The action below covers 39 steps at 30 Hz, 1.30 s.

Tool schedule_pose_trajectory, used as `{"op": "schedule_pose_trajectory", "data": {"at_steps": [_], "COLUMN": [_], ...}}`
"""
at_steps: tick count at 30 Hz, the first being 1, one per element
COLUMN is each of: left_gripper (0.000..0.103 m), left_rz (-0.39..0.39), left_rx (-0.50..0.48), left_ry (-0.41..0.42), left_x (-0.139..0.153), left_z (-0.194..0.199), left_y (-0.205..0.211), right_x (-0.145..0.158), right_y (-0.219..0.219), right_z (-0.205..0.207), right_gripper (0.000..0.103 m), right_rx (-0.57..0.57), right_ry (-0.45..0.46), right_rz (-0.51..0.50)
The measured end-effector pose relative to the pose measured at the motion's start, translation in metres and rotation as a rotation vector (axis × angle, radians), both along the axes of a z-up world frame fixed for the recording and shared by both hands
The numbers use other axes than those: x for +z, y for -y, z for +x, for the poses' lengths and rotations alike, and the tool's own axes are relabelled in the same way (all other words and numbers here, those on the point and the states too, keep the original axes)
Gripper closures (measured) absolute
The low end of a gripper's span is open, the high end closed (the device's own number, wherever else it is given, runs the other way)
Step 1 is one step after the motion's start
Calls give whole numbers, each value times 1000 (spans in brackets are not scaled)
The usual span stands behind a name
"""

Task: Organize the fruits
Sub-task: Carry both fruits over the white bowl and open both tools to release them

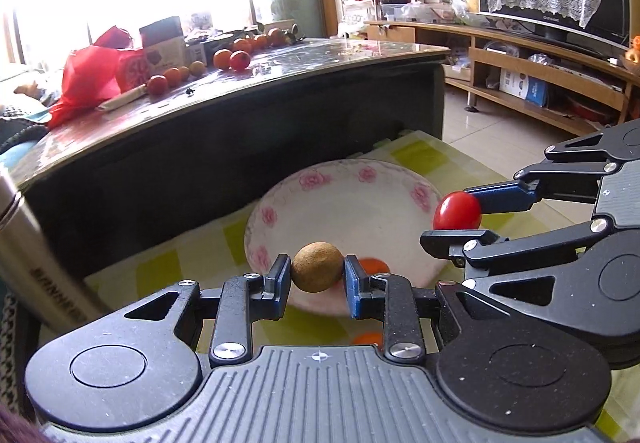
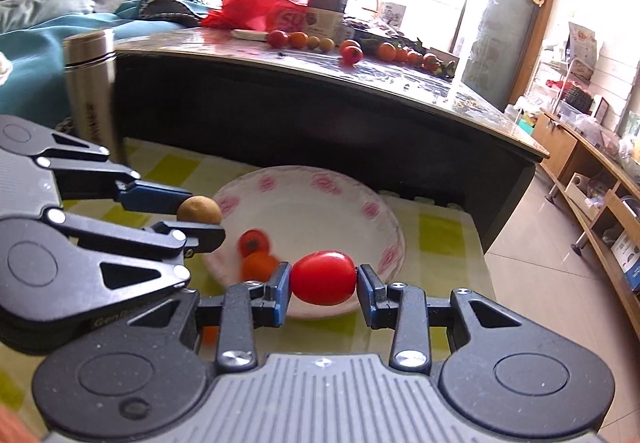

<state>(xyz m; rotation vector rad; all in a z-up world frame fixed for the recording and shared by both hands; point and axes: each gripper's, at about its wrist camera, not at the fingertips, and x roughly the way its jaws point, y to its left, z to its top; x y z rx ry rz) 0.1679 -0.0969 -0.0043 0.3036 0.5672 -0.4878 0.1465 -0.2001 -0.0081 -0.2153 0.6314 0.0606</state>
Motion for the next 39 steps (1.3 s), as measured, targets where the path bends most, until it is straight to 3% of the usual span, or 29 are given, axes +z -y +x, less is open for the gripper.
{"op": "schedule_pose_trajectory", "data": {"at_steps": [15,23,31,39], "left_gripper": [68,58,53,51], "left_rz": [29,30,8,-41], "left_rx": [22,32,66,97], "left_ry": [-30,-26,-2,13], "left_x": [-24,-20,-1,29], "left_z": [54,55,49,30], "left_y": [15,14,-6,-34], "right_x": [-28,-32,-18,17], "right_y": [16,19,22,35], "right_z": [61,66,61,44], "right_gripper": [61,61,57,57], "right_rx": [-28,-32,-61,-109], "right_ry": [-35,-43,6,57], "right_rz": [1,-3,8,72]}}
